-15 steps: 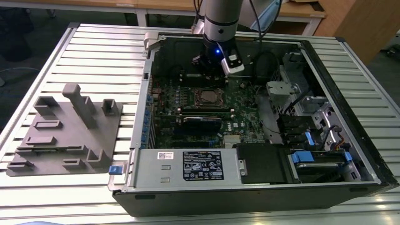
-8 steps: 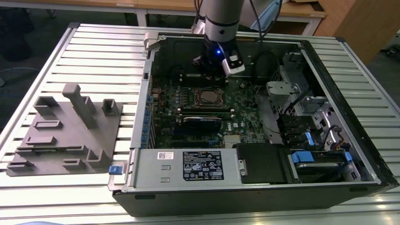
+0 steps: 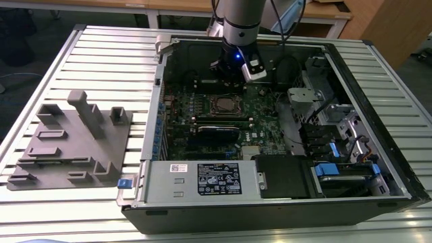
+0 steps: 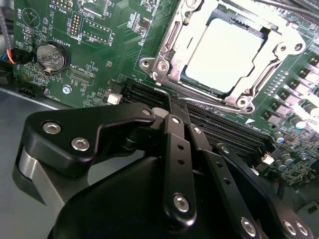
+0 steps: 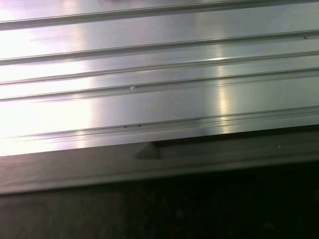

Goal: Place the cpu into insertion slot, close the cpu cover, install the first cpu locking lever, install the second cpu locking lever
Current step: 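Install the first cpu locking lever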

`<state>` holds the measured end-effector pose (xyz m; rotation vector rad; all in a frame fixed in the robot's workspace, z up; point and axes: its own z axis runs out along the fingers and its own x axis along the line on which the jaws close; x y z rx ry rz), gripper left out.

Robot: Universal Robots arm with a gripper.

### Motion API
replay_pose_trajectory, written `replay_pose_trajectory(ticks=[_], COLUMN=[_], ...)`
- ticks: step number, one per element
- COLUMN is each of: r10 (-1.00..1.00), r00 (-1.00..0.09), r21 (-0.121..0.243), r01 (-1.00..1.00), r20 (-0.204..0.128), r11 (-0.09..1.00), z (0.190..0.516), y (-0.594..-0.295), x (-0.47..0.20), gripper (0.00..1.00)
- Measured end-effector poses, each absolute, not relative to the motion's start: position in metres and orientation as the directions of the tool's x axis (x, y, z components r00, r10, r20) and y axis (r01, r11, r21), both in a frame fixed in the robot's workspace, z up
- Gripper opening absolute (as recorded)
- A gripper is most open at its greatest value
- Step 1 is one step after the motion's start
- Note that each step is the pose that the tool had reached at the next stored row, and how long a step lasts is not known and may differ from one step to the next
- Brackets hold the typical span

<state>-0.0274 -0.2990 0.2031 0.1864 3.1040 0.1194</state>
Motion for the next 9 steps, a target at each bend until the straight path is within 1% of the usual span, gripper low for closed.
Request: replay_pose_trajectory(ticks=[9], r10=[0.133], r00=[-0.991], r21=[0.079], r01=[0.131], r20=[-0.027], r11=[0.988], z=[0.2006], y=[-0.299], x=[-0.029], gripper=[0.11])
